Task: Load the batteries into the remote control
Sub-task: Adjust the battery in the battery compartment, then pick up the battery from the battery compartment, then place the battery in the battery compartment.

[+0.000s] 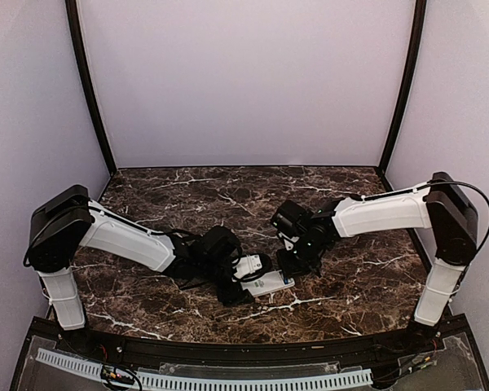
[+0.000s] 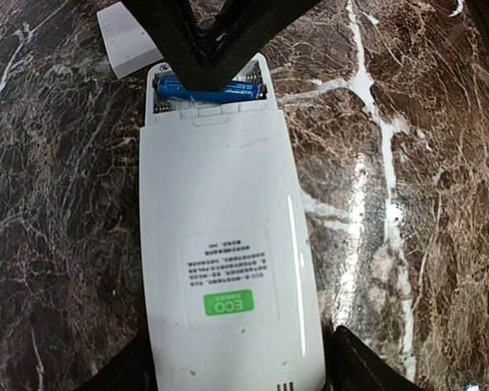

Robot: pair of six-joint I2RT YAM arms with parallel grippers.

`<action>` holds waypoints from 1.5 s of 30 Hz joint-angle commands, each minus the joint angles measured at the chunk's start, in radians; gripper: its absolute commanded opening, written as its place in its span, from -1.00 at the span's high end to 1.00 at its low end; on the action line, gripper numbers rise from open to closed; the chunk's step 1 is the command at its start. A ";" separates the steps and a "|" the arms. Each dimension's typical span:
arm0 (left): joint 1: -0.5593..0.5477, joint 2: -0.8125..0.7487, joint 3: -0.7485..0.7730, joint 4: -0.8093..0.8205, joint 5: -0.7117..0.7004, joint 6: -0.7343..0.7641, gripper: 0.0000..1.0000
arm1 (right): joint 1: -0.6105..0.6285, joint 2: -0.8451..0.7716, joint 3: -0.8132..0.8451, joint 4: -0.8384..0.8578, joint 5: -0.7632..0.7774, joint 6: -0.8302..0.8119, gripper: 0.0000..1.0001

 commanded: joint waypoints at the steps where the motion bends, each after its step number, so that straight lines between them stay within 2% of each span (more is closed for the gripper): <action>1: 0.005 0.013 -0.012 -0.036 0.010 0.006 -0.43 | 0.013 0.031 0.018 -0.014 0.012 0.009 0.75; 14: 0.005 0.012 -0.016 -0.033 0.008 0.005 -0.43 | 0.045 0.117 0.036 -0.049 0.042 0.040 0.75; 19: 0.005 0.010 -0.018 -0.032 0.007 0.006 -0.43 | 0.044 0.104 0.033 -0.050 0.050 0.038 1.00; 25: 0.005 0.011 -0.017 -0.035 0.007 0.005 -0.43 | 0.027 0.052 0.130 -0.130 0.052 -0.022 1.00; 35: 0.005 0.009 -0.018 -0.036 0.006 0.006 -0.43 | -0.067 0.019 0.160 -0.233 -0.167 -0.111 1.00; 40: 0.005 0.007 -0.024 -0.028 0.005 0.005 -0.43 | -0.086 0.083 0.224 -0.322 -0.244 -0.168 1.00; 45: 0.005 0.005 -0.025 -0.028 0.004 0.002 -0.43 | -0.086 0.141 0.253 -0.332 -0.274 -0.185 1.00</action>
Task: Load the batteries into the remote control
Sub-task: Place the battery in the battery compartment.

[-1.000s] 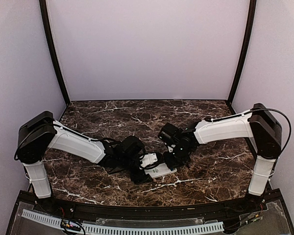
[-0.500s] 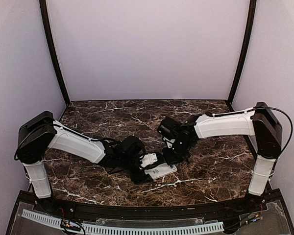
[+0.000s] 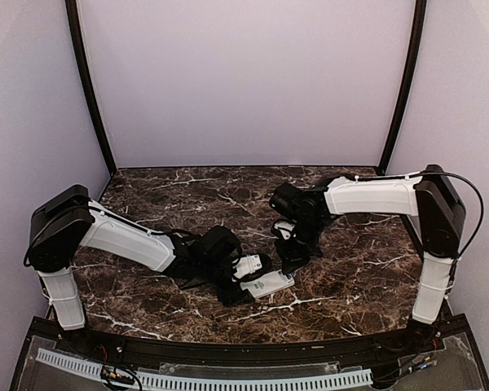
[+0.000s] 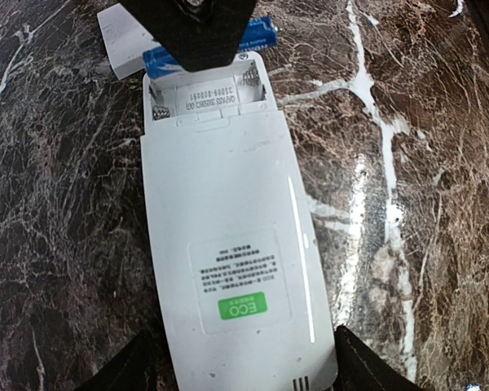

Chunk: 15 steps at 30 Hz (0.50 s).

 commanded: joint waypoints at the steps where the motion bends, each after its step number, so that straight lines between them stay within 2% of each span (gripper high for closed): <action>1: 0.005 0.004 -0.026 -0.031 0.001 -0.001 -0.43 | -0.002 0.061 0.029 -0.054 -0.057 -0.038 1.00; 9: 0.005 0.002 -0.026 -0.029 -0.002 0.006 -0.43 | 0.000 0.098 0.039 -0.066 -0.030 -0.039 1.00; 15: 0.005 0.004 -0.021 -0.036 -0.056 0.007 -0.40 | 0.000 0.115 0.033 -0.047 -0.016 -0.022 1.00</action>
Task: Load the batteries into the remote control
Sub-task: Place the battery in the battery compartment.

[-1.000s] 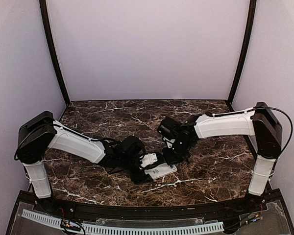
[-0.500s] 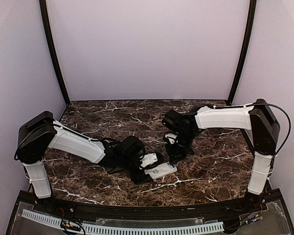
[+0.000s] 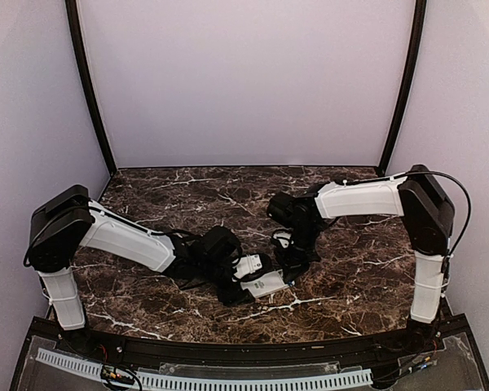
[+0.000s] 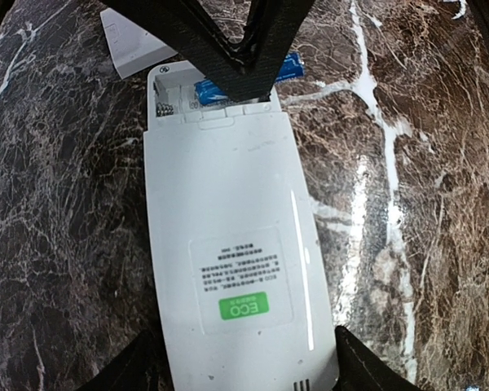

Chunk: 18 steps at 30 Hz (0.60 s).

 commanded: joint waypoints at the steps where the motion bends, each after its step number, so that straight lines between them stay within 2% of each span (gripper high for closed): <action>1: 0.005 0.003 -0.020 -0.038 -0.043 0.007 -0.40 | 0.000 0.024 0.016 -0.004 0.020 0.012 1.00; 6: 0.005 0.004 -0.020 -0.037 -0.050 0.005 -0.39 | 0.000 0.032 0.017 0.019 0.003 0.031 1.00; 12: 0.007 0.001 -0.021 -0.037 -0.128 0.015 -0.32 | 0.000 0.053 0.038 0.031 0.015 0.051 1.00; 18: 0.011 -0.002 -0.025 -0.031 -0.114 0.030 -0.30 | 0.000 0.078 0.046 0.048 0.015 0.062 0.88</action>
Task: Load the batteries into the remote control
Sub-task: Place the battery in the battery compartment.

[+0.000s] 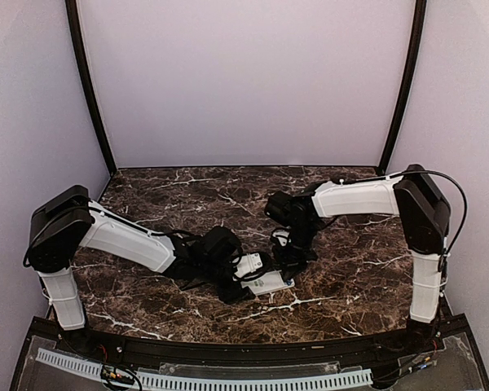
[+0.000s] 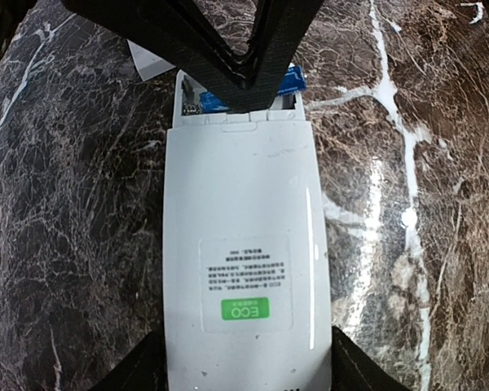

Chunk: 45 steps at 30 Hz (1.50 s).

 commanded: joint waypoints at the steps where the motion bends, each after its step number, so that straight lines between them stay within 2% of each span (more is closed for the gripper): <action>1: 0.012 -0.002 -0.025 -0.045 -0.051 0.031 -0.31 | 0.002 0.051 0.015 0.047 -0.002 0.018 0.85; 8: 0.017 -0.003 -0.028 -0.045 -0.037 0.031 -0.34 | 0.002 0.031 0.015 0.037 0.003 0.027 0.61; 11: 0.017 -0.005 -0.028 -0.046 -0.035 0.033 -0.35 | 0.002 0.024 0.016 0.026 -0.001 0.025 0.57; 19: 0.017 -0.007 -0.032 -0.051 -0.032 0.034 -0.35 | 0.002 -0.018 0.012 -0.006 -0.007 0.026 0.57; 32: 0.017 -0.011 -0.037 -0.049 -0.030 0.033 -0.35 | 0.001 -0.071 -0.023 -0.037 0.005 0.036 0.67; 45: 0.016 -0.011 -0.040 -0.049 -0.025 0.038 -0.35 | -0.011 -0.076 -0.056 0.037 -0.055 0.041 0.69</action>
